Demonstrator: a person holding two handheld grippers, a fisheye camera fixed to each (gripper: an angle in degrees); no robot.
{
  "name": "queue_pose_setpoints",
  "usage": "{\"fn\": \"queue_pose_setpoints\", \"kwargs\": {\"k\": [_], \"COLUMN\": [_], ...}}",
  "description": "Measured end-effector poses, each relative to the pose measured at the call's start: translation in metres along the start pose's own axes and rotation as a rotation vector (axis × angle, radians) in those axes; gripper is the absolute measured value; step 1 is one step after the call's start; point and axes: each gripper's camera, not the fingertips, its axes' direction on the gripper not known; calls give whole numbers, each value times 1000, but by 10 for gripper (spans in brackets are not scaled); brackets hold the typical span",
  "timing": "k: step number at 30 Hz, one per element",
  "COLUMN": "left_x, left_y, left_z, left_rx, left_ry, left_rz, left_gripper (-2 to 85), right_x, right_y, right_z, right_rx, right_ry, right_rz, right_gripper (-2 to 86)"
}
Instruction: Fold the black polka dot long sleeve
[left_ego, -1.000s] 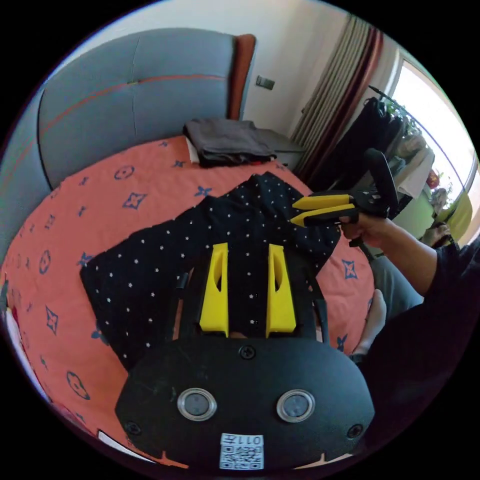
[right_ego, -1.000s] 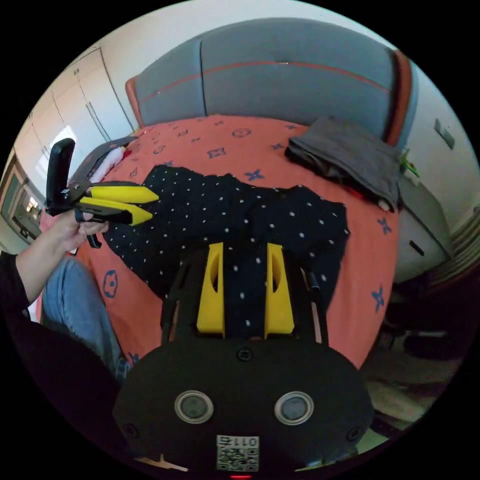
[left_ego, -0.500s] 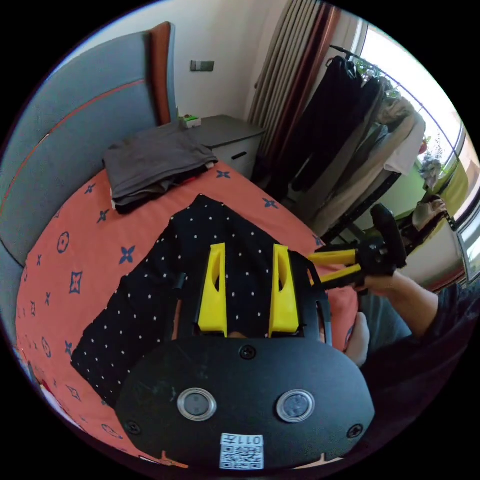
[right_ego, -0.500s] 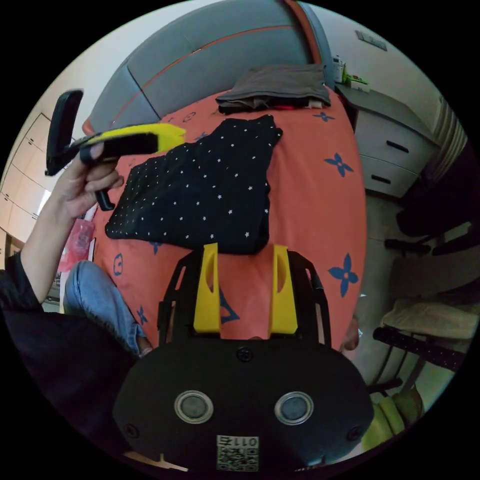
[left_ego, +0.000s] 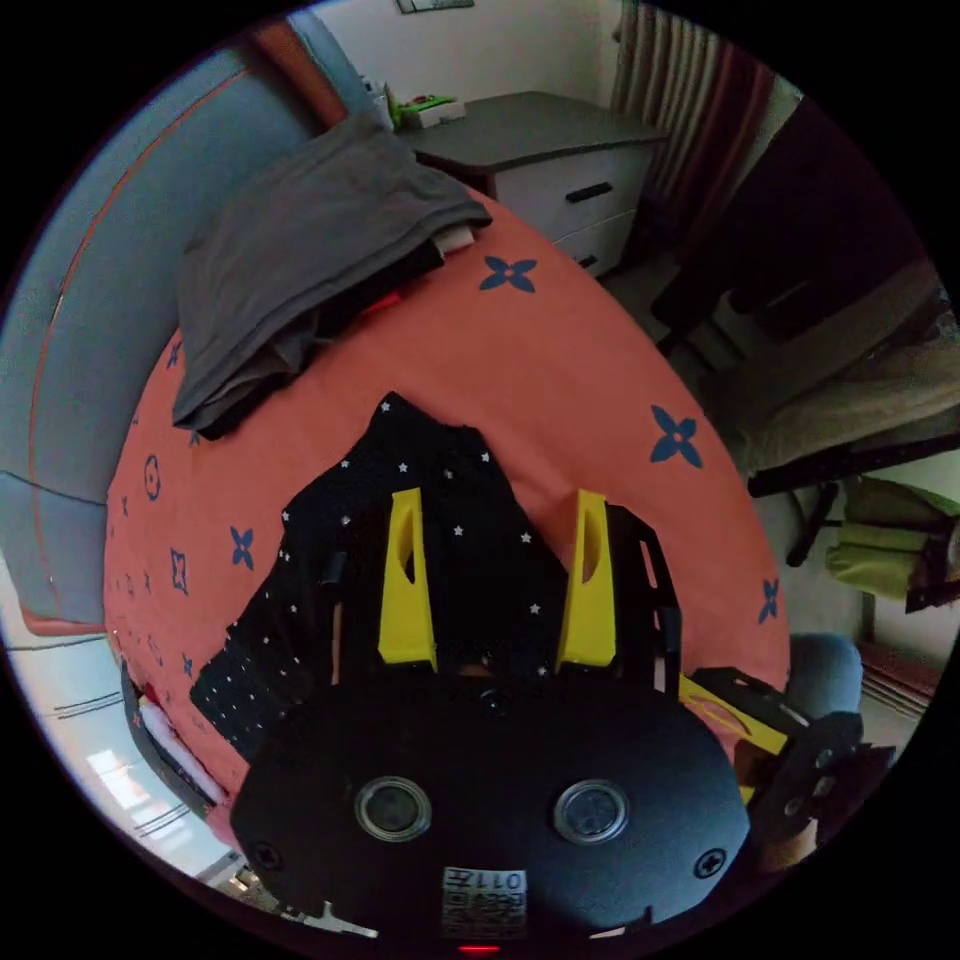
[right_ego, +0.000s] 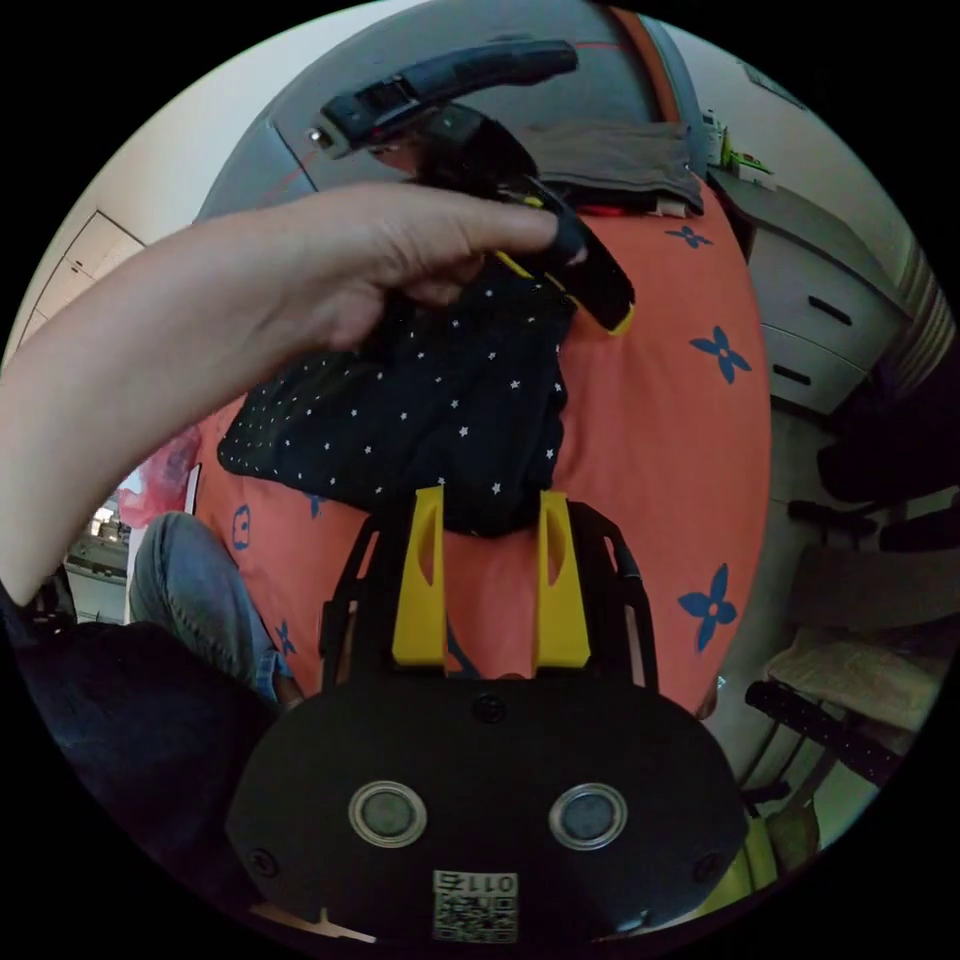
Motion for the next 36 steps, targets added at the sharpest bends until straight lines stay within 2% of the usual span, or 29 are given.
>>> {"fn": "queue_pose_setpoints", "kwargs": {"k": [6,10,12,16,19,21,24,30,36], "left_x": [-36,-45,-47,-71,-105,-140,-192,-306,-416], "left_y": [30,34,39,56,77,103,147,264,381], "left_z": [6,10,5,-13,-31,-48,-72,-102,-78], "left_rx": [147,123,130,190,241,279,332,387,366], "left_ry": [131,111,82,163,278,385,446,395,350], "left_rz": [-144,-62,-16,-20,-43,-48,-58,-118,-287], "left_gripper": [35,5,-1,-3,-4,-4,-4,-4,-3], "right_x": [-10,-24,-35,-59,-94,-136,-198,-320,-414], "right_y": [6,4,3,4,2,-4,-16,-44,-74], "right_z": [1,7,8,-1,-19,-30,-30,7,69], "right_rx": [32,43,51,97,159,176,171,117,18], "right_ry": [-38,-17,-54,-57,-55,-30,-17,-57,-77], "right_rz": [21,34,27,23,-26,-120,-259,-476,-590], "right_gripper": [110,88,48,25,17,13,11,11,14]}}
